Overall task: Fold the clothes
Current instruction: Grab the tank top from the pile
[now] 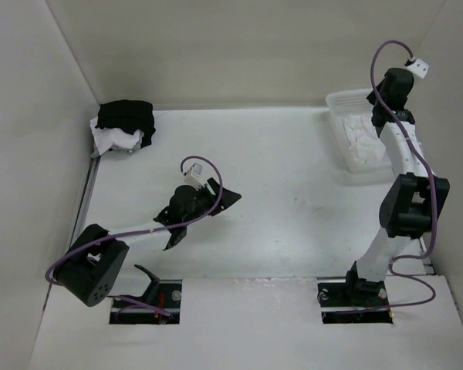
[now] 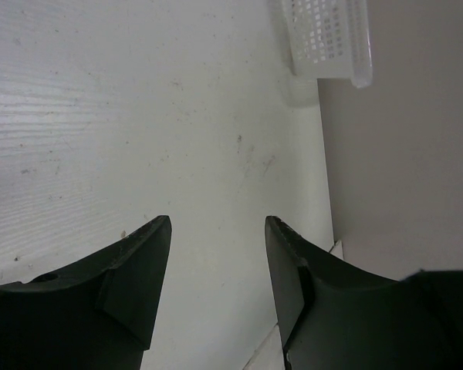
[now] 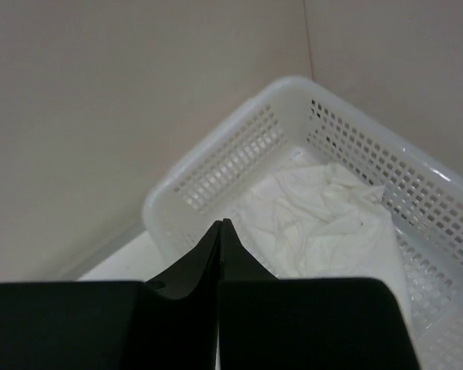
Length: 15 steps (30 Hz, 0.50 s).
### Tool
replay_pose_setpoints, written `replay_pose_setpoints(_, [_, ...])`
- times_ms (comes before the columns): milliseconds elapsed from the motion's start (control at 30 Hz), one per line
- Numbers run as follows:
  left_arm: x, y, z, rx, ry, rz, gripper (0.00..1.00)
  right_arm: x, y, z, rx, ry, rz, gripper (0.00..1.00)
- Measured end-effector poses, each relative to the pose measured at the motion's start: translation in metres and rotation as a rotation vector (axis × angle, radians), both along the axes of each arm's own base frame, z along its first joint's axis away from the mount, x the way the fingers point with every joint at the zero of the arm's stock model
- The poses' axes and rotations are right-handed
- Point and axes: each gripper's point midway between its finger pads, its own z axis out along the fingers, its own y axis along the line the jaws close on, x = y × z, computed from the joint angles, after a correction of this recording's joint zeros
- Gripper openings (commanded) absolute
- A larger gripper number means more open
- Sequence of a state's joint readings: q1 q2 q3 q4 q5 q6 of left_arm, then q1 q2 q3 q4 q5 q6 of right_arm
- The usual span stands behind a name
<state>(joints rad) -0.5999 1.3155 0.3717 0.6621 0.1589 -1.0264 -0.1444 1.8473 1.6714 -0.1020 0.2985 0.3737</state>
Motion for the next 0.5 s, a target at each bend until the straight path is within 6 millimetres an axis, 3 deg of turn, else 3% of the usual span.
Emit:
replay_pose_setpoints(100, [-0.003,-0.003,0.002,-0.006,-0.001,-0.010,0.50,-0.008,0.000,0.034,0.001,-0.085,-0.014,0.13])
replay_pose_setpoints(133, [-0.004,-0.003,0.004,-0.011,-0.003,-0.012,0.50,-0.008,-0.004,0.036,0.001,-0.095,-0.028,0.18])
replay_pose_setpoints(200, [-0.005,-0.004,0.009,-0.021,-0.010,-0.015,0.50,-0.003,-0.014,0.018,0.010,-0.066,-0.051,0.32])
replay_pose_setpoints(267, [-0.006,-0.003,0.016,-0.032,-0.022,-0.018,0.51,0.003,-0.034,-0.023,0.023,0.007,-0.087,0.40])
replay_pose_setpoints(333, [-0.007,-0.003,0.024,-0.045,-0.039,-0.020,0.51,0.003,-0.059,-0.077,0.053,0.114,-0.129,0.45])
replay_pose_setpoints(433, [-0.007,-0.002,0.030,-0.058,-0.052,-0.024,0.51,-0.015,-0.094,-0.154,0.110,0.288,-0.189,0.54])
replay_pose_setpoints(500, [-0.007,-0.001,0.030,-0.060,-0.048,-0.029,0.51,-0.033,-0.110,-0.187,0.143,0.384,-0.223,0.58])
